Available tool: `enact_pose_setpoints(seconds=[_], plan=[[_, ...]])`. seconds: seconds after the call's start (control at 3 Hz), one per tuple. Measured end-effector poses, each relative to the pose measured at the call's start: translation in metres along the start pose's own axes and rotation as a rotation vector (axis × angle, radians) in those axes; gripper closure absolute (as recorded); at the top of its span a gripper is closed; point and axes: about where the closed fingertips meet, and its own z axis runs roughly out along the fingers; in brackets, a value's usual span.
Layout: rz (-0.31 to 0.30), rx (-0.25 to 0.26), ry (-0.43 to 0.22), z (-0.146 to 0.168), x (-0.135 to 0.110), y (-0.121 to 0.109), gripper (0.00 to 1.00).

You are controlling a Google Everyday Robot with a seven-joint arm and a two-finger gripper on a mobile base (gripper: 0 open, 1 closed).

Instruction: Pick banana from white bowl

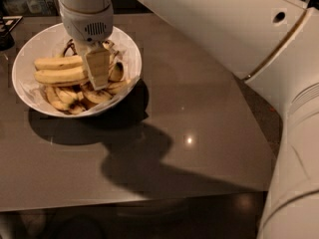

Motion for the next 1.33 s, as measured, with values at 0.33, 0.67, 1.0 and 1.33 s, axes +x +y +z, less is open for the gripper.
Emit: enact_pose_setpoints(seconds=[0.33,0.67,1.0,1.33], plan=[[0.0,-0.02,-0.005,0.008,0.003,0.001,0.41],[0.001,-0.027,-0.007,0.011,0.006,0.0,0.41],[0.004,-0.035,-0.004,0.014,0.01,0.0,0.42],[0.006,-0.056,0.0,0.024,0.013,-0.001,0.43]])
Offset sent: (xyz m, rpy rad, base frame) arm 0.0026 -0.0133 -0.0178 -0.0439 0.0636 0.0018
